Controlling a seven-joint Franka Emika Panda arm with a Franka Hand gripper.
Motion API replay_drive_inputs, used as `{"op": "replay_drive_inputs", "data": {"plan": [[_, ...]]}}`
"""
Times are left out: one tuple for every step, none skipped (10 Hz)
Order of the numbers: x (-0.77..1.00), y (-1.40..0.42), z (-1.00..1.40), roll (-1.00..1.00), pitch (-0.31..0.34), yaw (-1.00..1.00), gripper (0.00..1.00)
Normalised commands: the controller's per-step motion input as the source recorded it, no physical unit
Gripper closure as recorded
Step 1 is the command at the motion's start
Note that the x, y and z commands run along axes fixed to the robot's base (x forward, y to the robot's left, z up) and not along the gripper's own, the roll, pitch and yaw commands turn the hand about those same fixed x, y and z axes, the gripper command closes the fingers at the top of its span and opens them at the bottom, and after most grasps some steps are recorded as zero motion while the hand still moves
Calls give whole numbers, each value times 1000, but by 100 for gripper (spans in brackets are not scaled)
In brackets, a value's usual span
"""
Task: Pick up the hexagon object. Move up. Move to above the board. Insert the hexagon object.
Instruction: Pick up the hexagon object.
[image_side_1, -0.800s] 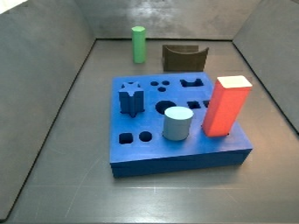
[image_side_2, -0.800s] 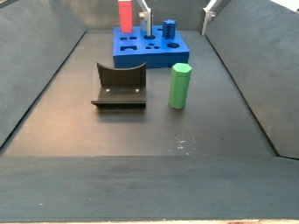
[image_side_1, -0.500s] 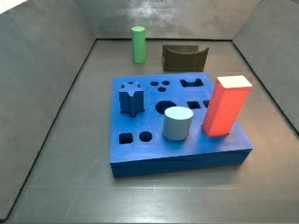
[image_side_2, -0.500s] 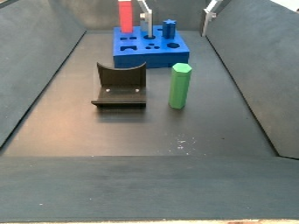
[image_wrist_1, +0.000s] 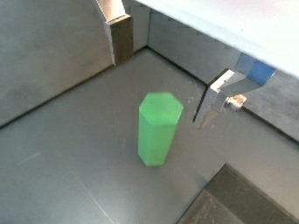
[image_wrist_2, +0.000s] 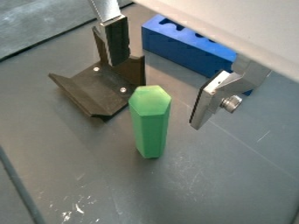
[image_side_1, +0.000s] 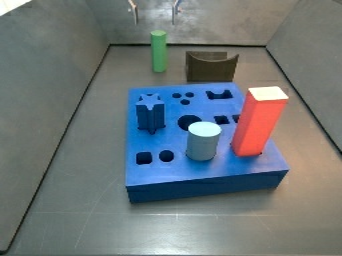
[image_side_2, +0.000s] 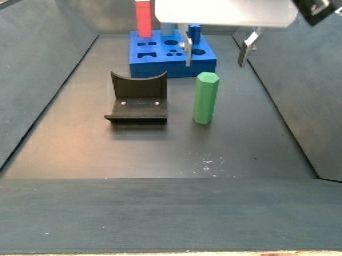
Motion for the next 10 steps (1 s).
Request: {"op": "replay_drive_inputs", "data": {"plan": [[274,0,-660,0,-247,380,0],[209,0,-686,10,-261,374,0],[86,0,-697,0,-263,297,0],[0,0,-689,0,-270,257,0],[0,14,-629,0,-244,163,0],[0,74,-449,0,-137,69,0],[0,0,-403,-61,-147,29,0],[0,0,-166,-124,-166,6,0],[-26,26,0,-40,-61,0,0],[0,0,0,0,0,0,0]]}}
